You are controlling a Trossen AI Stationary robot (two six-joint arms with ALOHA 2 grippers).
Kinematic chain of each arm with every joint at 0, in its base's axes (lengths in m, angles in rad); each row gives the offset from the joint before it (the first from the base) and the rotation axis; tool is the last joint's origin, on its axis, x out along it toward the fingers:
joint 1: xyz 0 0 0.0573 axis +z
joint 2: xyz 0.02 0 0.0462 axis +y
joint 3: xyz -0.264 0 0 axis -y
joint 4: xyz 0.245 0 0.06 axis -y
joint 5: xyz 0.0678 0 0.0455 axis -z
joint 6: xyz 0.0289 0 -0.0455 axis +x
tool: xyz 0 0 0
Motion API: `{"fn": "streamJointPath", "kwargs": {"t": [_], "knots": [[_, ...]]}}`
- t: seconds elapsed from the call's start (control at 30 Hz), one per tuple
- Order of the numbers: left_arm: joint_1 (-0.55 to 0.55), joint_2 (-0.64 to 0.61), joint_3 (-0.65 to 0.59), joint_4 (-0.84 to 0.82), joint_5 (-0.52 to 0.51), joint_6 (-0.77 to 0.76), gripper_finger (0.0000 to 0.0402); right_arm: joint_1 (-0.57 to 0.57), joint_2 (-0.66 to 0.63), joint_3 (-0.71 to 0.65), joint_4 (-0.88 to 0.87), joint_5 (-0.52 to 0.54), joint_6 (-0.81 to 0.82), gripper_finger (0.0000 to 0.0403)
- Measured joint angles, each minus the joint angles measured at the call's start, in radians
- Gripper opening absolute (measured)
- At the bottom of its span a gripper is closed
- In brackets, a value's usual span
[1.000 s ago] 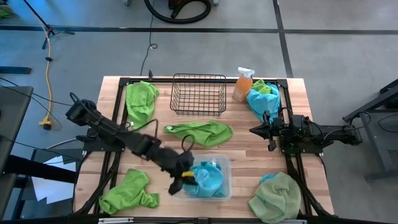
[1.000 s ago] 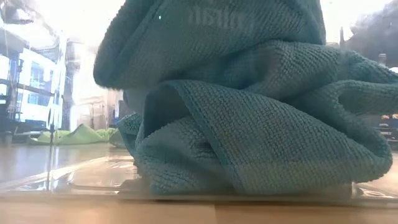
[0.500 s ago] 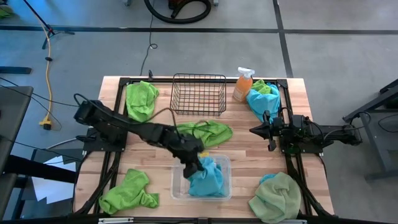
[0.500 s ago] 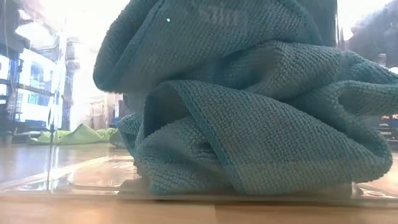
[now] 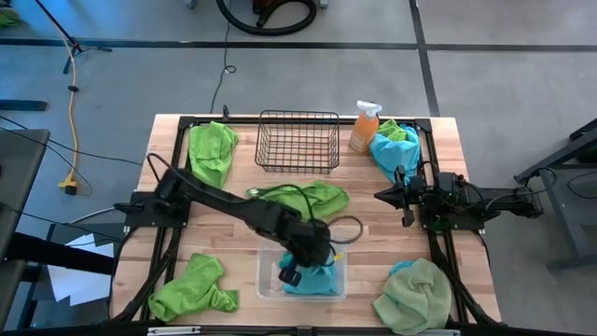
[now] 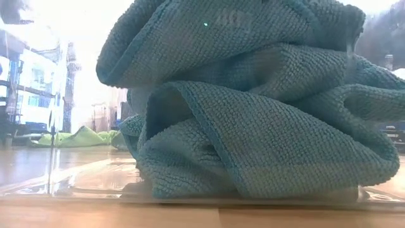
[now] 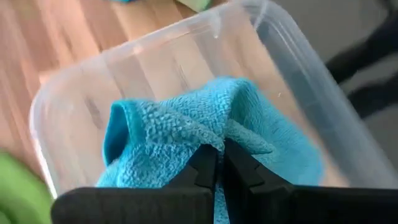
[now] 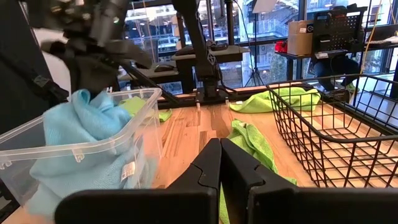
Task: Sort microfiber towel by color & place in baskets
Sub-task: Put the bottom left blue towel into the transparent bin
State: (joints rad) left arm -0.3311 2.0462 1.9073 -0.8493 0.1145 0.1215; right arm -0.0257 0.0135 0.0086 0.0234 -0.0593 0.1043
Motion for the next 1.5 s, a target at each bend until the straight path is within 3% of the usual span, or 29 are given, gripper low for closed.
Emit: {"fn": "streamJointPath", "kwargs": {"t": [0.27,0.53,1.0,1.3,1.5], "knots": [[-0.055,0.076,0.031,-0.033,-0.134,0.601,0.0,0.0,0.0,0.0,0.0,0.0,0.0,0.0],[-0.065,0.126,0.03,-0.026,-0.154,0.871,0.0,0.0,0.0,0.0,0.0,0.0,0.0,0.0],[-0.042,0.259,0.031,-0.053,-0.154,0.895,0.0001,0.0,0.0,0.0,0.0,0.0,0.0,0.0],[-0.042,0.261,0.03,-0.017,-0.159,0.875,0.0002,0.0,0.0,0.0,0.0,0.0,0.0,0.0],[-0.042,0.261,0.03,-0.017,-0.157,0.857,0.0039,0.0,0.0,0.0,0.0,0.0,0.0,0.0]]}}
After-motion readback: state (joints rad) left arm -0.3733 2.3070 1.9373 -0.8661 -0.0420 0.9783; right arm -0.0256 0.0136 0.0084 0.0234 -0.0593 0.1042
